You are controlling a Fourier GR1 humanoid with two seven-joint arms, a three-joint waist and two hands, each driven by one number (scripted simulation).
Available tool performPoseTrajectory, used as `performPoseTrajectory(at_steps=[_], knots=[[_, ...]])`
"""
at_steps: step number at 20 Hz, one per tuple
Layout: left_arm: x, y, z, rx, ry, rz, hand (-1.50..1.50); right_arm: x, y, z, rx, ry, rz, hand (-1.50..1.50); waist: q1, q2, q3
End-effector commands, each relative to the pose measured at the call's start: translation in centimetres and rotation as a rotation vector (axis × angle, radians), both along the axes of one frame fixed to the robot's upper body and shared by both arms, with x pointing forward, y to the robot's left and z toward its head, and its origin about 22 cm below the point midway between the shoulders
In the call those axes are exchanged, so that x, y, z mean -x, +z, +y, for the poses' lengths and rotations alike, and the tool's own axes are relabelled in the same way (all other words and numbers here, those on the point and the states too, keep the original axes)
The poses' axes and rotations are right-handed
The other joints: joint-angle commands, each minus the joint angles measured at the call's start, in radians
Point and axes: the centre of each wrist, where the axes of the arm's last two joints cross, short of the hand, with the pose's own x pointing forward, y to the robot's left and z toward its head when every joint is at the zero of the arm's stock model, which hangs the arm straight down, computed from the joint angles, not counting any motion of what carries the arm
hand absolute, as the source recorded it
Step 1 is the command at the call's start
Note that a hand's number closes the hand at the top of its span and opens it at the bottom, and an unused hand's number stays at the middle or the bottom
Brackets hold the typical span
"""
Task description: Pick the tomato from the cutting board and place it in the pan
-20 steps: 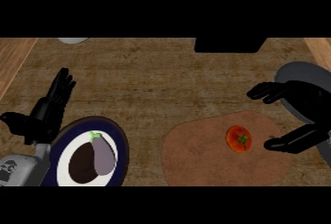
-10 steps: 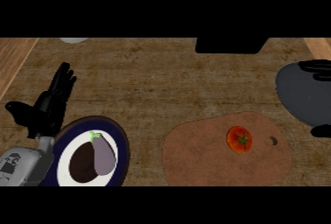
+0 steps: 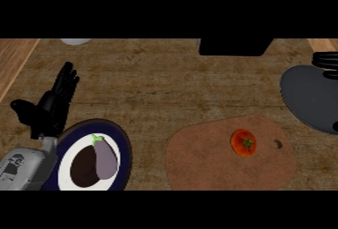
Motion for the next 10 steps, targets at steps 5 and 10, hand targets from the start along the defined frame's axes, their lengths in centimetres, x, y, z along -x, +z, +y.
performPoseTrajectory(at_steps=[5, 10], knots=[[0.0, 1.2, 2.1, 0.006, 0.016, 0.006, 0.00, 1.0, -0.3, 2.1, 0.056, 0.249, 0.106, -1.50, -0.014, -0.009, -0.001], [0.1, 1.1, 1.4, 0.000, 0.013, 0.019, 0.00, 2.2, -2.9, 2.3, 0.074, 0.326, 0.151, -1.50, -0.017, -0.006, 0.000]])
